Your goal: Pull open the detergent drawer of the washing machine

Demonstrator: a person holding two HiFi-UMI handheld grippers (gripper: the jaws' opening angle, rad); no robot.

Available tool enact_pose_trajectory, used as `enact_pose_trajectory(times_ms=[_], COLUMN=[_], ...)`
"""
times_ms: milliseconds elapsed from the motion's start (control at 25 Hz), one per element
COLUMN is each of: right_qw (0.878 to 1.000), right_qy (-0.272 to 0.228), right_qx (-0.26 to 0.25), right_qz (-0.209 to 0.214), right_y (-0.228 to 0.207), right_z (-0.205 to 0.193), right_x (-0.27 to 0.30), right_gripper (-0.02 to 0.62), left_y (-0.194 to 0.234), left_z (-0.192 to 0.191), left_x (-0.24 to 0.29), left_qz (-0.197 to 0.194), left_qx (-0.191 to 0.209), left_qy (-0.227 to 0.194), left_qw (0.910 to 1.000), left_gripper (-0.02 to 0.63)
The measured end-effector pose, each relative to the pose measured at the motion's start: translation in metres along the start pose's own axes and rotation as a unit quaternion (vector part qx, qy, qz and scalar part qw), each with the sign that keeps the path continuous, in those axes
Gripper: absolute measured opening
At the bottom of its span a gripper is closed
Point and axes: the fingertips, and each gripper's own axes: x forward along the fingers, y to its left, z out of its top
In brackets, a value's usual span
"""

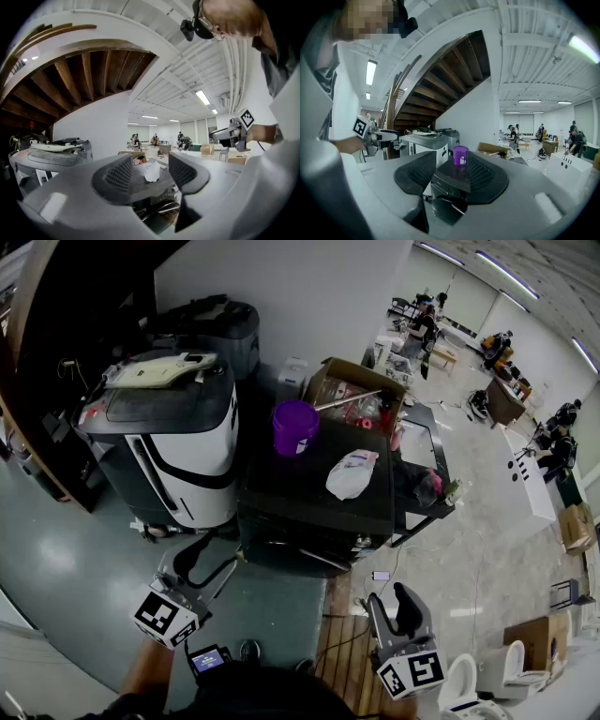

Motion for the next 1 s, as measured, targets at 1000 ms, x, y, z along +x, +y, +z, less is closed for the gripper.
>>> enact_pose_trajectory(times_ms=[1000], right_qw=[0.999], right_qy=[-0.028], right_qx=[0.028], right_qz=[0.011], right_y=[-0.018], right_z=[0.005], right_x=[0.018], right_gripper=[0.178], left_y=[-0.005], left_z=[-0.008], left_x=[0.021], left_qz=[-0.001], left_qx=[0.004], left_qy=[0.007], left_qw=[1.0000], left_gripper=[0.256])
